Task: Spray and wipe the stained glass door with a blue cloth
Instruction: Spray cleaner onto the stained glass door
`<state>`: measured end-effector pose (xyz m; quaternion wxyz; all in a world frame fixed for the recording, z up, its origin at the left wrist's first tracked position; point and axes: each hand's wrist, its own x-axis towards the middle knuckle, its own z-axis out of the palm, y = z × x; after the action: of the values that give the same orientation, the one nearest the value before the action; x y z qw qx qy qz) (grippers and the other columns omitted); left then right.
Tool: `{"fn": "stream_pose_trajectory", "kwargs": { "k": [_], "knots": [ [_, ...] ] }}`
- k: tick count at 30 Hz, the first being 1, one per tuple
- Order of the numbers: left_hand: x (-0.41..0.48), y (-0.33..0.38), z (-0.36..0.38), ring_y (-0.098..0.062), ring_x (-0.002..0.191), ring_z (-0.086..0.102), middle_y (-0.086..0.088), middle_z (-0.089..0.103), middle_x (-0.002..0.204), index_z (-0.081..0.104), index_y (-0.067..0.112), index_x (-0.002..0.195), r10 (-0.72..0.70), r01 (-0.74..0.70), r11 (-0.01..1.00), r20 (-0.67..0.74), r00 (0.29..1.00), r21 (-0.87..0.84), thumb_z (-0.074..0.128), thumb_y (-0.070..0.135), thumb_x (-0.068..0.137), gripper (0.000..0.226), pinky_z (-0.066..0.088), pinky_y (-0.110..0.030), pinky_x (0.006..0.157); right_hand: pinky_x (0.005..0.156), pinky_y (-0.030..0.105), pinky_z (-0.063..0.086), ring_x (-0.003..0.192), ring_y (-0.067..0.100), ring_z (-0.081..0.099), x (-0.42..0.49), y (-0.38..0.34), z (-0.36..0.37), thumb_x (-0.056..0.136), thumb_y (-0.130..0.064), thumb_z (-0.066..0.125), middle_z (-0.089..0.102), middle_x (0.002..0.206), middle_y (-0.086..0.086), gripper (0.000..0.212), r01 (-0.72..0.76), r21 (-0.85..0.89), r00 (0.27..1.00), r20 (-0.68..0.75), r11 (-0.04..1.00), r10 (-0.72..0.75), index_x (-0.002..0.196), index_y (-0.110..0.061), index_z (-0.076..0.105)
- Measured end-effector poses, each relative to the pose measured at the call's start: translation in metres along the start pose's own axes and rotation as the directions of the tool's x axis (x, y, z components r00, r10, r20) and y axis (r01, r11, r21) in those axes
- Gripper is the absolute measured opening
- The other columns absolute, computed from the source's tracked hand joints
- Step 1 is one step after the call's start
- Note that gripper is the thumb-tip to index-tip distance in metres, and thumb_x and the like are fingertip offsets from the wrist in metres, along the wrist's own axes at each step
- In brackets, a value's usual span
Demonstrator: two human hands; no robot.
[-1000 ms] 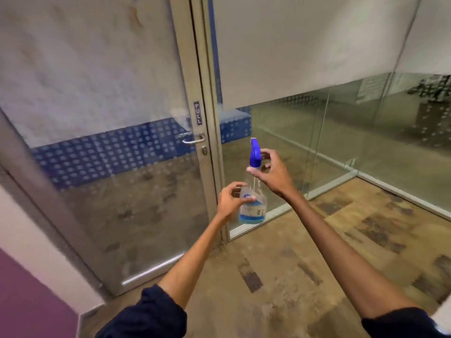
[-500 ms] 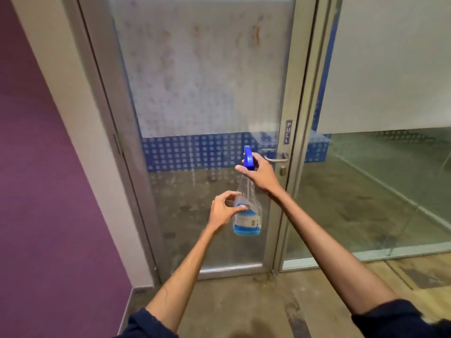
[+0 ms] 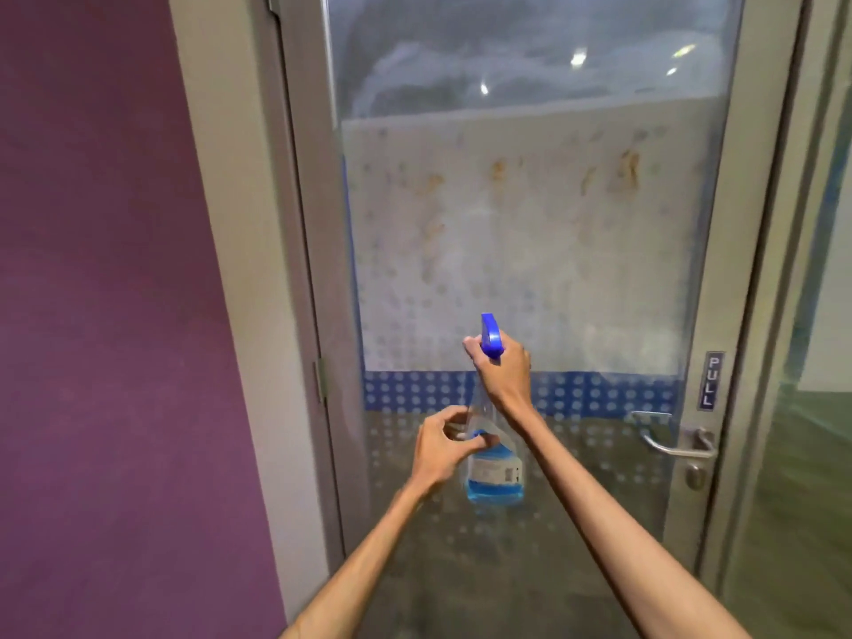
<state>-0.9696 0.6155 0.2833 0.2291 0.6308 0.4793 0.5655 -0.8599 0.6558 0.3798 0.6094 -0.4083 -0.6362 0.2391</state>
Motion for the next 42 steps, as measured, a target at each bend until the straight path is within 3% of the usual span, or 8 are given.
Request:
{"fn": "stream_pose_trajectory", "kwargs": {
  "k": [3, 9, 13, 21, 26, 31, 38, 42],
  "knots": [
    [0.031, -0.002, -0.019, -0.006, 0.085, 0.068, 0.005, 0.073, 0.093, 0.071, 0.014, 0.106, 0.034, -0.033, 0.999, -0.026, 0.999, 0.025, 0.084, 0.037, 0.065, 0.049, 0.057, -0.022, 0.073, 0.049, 0.026, 0.033, 0.048, 0.009, 0.035, 0.035, -0.008, 0.028, 0.082, -0.017, 0.066, 0.04, 0.05, -0.005, 0.032, 0.025, -0.039, 0.998, -0.051, 0.999, -0.027, 0.057, -0.015, 0.046],
    [0.085, -0.001, -0.05, 0.002, 0.079, 0.063, 0.008, 0.071, 0.089, 0.07, 0.019, 0.103, 0.096, -0.09, 0.994, -0.112, 0.989, 0.055, 0.077, 0.042, 0.077, 0.035, 0.05, -0.015, 0.069, 0.048, 0.028, 0.028, 0.047, 0.015, 0.035, 0.09, -0.03, 0.06, 0.081, -0.022, 0.065, 0.037, 0.047, -0.003, 0.036, 0.053, -0.105, 0.997, -0.056, 0.993, -0.059, 0.055, -0.012, 0.043],
    [0.12, 0.001, -0.067, -0.005, 0.086, 0.064, 0.014, 0.071, 0.093, 0.068, 0.028, 0.108, 0.202, -0.184, 0.974, -0.152, 0.968, 0.129, 0.061, 0.059, 0.083, 0.04, 0.052, -0.018, 0.071, 0.051, 0.028, 0.034, 0.057, 0.03, 0.053, 0.134, -0.048, 0.074, 0.072, -0.038, 0.056, 0.059, 0.056, 0.01, 0.036, 0.083, -0.132, 0.995, -0.047, 0.988, -0.089, 0.063, -0.003, 0.061],
    [0.229, 0.013, -0.126, -0.004, 0.116, 0.048, 0.008, 0.054, 0.129, 0.05, 0.026, 0.131, 0.484, -0.244, 0.827, -0.421, 0.767, 0.507, 0.038, 0.05, 0.094, 0.046, 0.031, -0.021, 0.096, 0.062, 0.037, 0.051, 0.062, 0.031, 0.064, 0.214, -0.096, 0.099, 0.067, -0.047, 0.051, 0.066, 0.059, 0.012, 0.044, 0.21, -0.202, 0.962, -0.13, 0.957, -0.239, 0.064, -0.007, 0.068],
    [0.327, 0.022, -0.194, -0.024, 0.139, 0.037, -0.007, 0.041, 0.152, 0.039, 0.015, 0.145, 0.597, -0.182, 0.665, -0.369, 0.713, 0.725, 0.032, 0.046, 0.096, 0.059, 0.029, -0.042, 0.113, 0.071, 0.038, 0.057, 0.065, 0.021, 0.07, 0.243, -0.12, 0.119, 0.072, -0.045, 0.055, 0.071, 0.061, -0.003, 0.033, 0.256, -0.169, 0.951, -0.133, 0.952, -0.28, 0.068, -0.016, 0.07],
    [0.396, 0.025, -0.253, -0.028, 0.147, 0.026, -0.016, 0.029, 0.158, 0.031, 0.003, 0.151, 0.691, -0.207, 0.543, -0.294, 0.66, 0.814, 0.031, 0.04, 0.099, 0.063, 0.01, -0.035, 0.122, 0.071, 0.041, 0.058, 0.069, 0.027, 0.07, 0.259, -0.135, 0.14, 0.066, -0.054, 0.048, 0.073, 0.07, 0.008, 0.05, 0.274, -0.178, 0.929, -0.206, 0.945, -0.308, 0.073, -0.01, 0.07],
    [0.439, 0.003, -0.262, -0.022, 0.153, 0.005, -0.01, 0.006, 0.165, 0.014, 0.005, 0.155, 0.709, -0.23, 0.531, -0.28, 0.647, 0.816, 0.012, 0.043, 0.103, 0.065, 0.005, -0.045, 0.124, 0.063, 0.038, 0.057, 0.057, 0.019, 0.067, 0.267, -0.138, 0.164, 0.068, -0.044, 0.05, 0.071, 0.057, -0.004, 0.041, 0.307, -0.181, 0.918, -0.203, 0.934, -0.341, 0.057, -0.01, 0.069],
    [0.443, 0.0, -0.265, -0.019, 0.153, 0.005, -0.007, 0.008, 0.165, 0.015, 0.007, 0.156, 0.74, -0.279, 0.532, -0.279, 0.612, 0.799, 0.018, 0.037, 0.103, 0.06, 0.006, -0.045, 0.124, 0.057, 0.034, 0.05, 0.054, 0.028, 0.062, 0.27, -0.143, 0.173, 0.066, -0.045, 0.042, 0.068, 0.055, 0.01, 0.048, 0.299, -0.313, 0.879, -0.278, 0.901, -0.388, 0.054, -0.003, 0.062]
  ]
}}
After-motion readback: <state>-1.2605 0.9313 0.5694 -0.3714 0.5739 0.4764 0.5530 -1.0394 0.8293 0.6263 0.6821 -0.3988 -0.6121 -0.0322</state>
